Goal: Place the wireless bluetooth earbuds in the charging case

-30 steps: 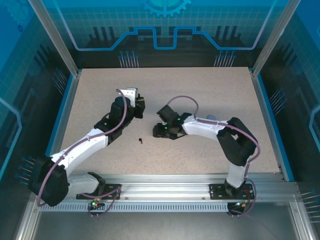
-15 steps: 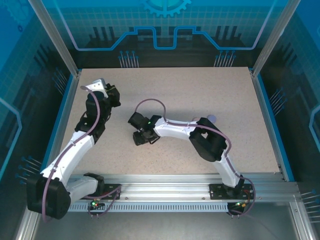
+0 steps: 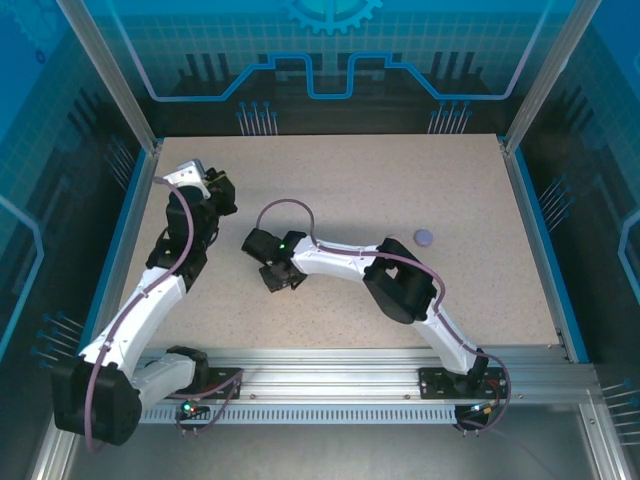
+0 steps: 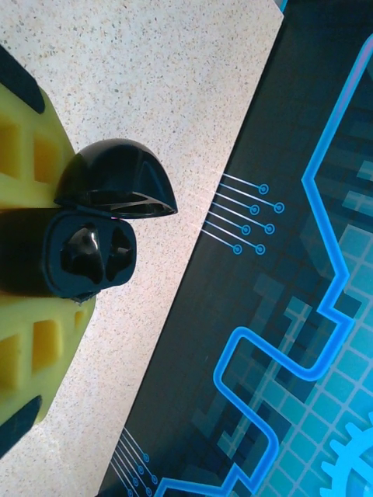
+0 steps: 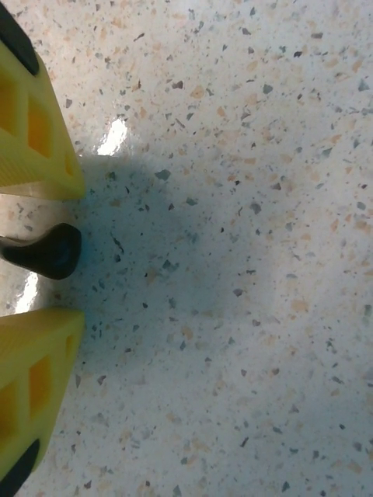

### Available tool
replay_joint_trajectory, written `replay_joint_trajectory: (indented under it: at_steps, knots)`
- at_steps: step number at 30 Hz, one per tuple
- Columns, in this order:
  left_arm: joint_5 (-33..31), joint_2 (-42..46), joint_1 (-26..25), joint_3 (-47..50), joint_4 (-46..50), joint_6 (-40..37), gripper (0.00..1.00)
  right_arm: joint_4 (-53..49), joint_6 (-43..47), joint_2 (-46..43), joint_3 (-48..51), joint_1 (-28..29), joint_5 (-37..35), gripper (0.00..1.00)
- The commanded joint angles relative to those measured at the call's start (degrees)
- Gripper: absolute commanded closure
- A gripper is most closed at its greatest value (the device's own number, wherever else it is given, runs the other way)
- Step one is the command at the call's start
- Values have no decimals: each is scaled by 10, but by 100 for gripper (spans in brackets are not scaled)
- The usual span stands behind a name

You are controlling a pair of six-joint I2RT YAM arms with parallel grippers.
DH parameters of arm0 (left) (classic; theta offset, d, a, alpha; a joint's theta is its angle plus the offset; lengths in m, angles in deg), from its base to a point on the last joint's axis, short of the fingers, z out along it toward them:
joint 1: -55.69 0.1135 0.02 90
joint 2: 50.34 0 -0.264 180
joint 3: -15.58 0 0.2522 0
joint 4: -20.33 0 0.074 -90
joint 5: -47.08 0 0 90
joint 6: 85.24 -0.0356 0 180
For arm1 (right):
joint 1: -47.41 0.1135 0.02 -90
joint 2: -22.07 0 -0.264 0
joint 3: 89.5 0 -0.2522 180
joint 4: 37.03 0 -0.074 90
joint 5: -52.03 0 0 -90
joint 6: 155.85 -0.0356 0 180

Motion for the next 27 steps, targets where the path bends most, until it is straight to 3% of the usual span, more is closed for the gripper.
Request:
replay_joint_trajectory:
  at_steps: [1, 14, 19, 27]
  knots:
    - [9, 14, 7, 8, -19, 10, 100, -31, 0, 35, -15, 10, -8, 61]
    - [24, 16, 7, 9, -26, 13, 100, -39, -1, 33, -14, 11, -7, 71]
    - [30, 16, 7, 10, -28, 15, 100, -28, -3, 21, 4, 10, -7, 84]
    - [55, 15, 6, 18, -41, 22, 100, -7, -8, -79, 55, 7, -41, 88]
